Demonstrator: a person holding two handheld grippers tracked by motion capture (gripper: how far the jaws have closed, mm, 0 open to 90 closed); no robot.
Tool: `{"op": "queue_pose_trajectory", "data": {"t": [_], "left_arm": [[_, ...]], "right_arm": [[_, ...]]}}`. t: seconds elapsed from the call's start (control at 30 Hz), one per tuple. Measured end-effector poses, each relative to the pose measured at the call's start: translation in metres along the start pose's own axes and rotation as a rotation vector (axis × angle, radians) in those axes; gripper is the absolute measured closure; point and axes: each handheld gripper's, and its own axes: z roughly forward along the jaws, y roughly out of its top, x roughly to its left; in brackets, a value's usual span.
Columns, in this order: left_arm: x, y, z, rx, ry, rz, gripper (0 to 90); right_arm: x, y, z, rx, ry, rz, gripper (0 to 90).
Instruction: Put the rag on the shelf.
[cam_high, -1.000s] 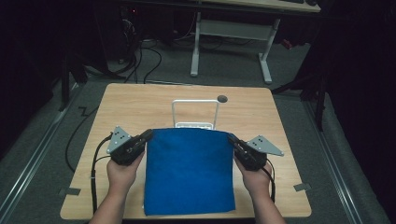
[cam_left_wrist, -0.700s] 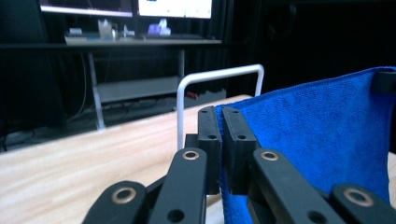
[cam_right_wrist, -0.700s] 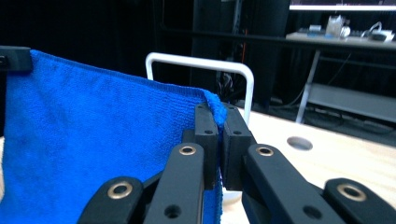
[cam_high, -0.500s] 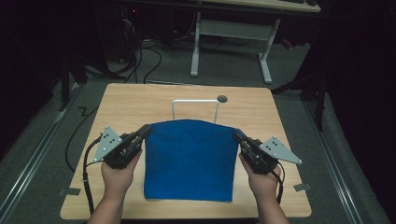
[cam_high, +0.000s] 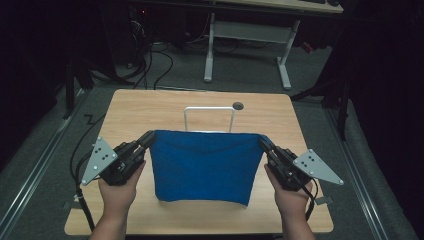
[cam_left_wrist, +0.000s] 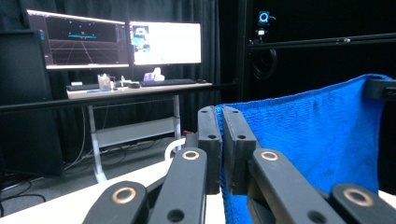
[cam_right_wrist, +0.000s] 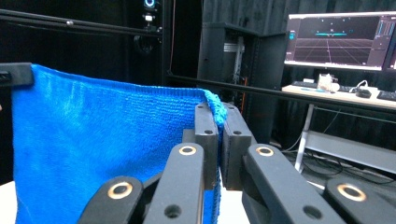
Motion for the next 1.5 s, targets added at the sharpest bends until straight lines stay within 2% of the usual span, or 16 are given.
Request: {"op": "queue_pose_trajectory", "data": {"t": [0.1, 0.13, 0.23, 0.37, 0.47, 0.53, 0.57, 0.73, 0.83, 0.97, 1.07, 1.13, 1.3, 1.4, 1.5], "left_arm": [[0.0, -0.007, 0.005, 0.024, 0.001, 0.008, 87.6], [0.001, -0.01, 0.008, 0.034, -0.003, -0.001, 87.7], [0.002, -0.012, 0.012, 0.035, -0.004, -0.006, 87.7], [0.007, -0.007, 0.02, 0.035, 0.004, 0.03, 87.7], [0.017, -0.002, 0.028, 0.037, 0.008, 0.028, 87.7], [0.025, 0.002, 0.037, 0.042, -0.002, 0.008, 87.8], [0.027, 0.003, 0.04, 0.044, 0.001, 0.007, 87.9], [0.04, 0.018, 0.058, 0.05, 0.024, 0.039, 88.0], [0.046, 0.025, 0.067, 0.061, 0.021, 0.033, 87.9], [0.049, 0.035, 0.083, 0.098, 0.045, 0.099, 88.0], [0.055, 0.042, 0.096, 0.12, 0.059, 0.111, 87.9], [0.061, 0.046, 0.105, 0.136, 0.084, 0.123, 87.9], [0.075, 0.05, 0.121, 0.173, 0.109, 0.121, 87.9], [0.079, 0.053, 0.128, 0.191, 0.126, 0.163, 87.9], [0.083, 0.056, 0.134, 0.201, 0.145, 0.183, 87.9]], "right_arm": [[0.001, 0.0, 0.0, -0.001, 0.001, 0.001, 88.0], [0.002, -0.001, 0.001, 0.002, -0.001, -0.005, 88.0], [0.0, -0.004, 0.004, 0.01, -0.007, 0.001, 88.1], [-0.005, -0.005, 0.011, 0.017, -0.031, -0.015, 88.1], [-0.012, -0.002, 0.017, 0.016, -0.043, -0.015, 88.1], [-0.017, 0.001, 0.024, 0.023, -0.049, -0.019, 88.1], [-0.021, 0.003, 0.029, 0.027, -0.04, 0.004, 88.1], [-0.033, 0.014, 0.046, 0.036, -0.035, 0.023, 88.1], [-0.038, 0.023, 0.058, 0.043, -0.046, 0.017, 88.1], [-0.047, 0.033, 0.072, 0.054, -0.056, 0.016, 88.2], [-0.051, 0.042, 0.082, 0.055, -0.068, 0.012, 88.1], [-0.055, 0.047, 0.089, 0.054, -0.07, 0.018, 88.1], [-0.065, 0.054, 0.108, 0.076, -0.099, 0.022, 88.1], [-0.071, 0.054, 0.118, 0.09, -0.109, 0.025, 88.1], [-0.074, 0.054, 0.128, 0.098, -0.116, 0.023, 88.1]]}}
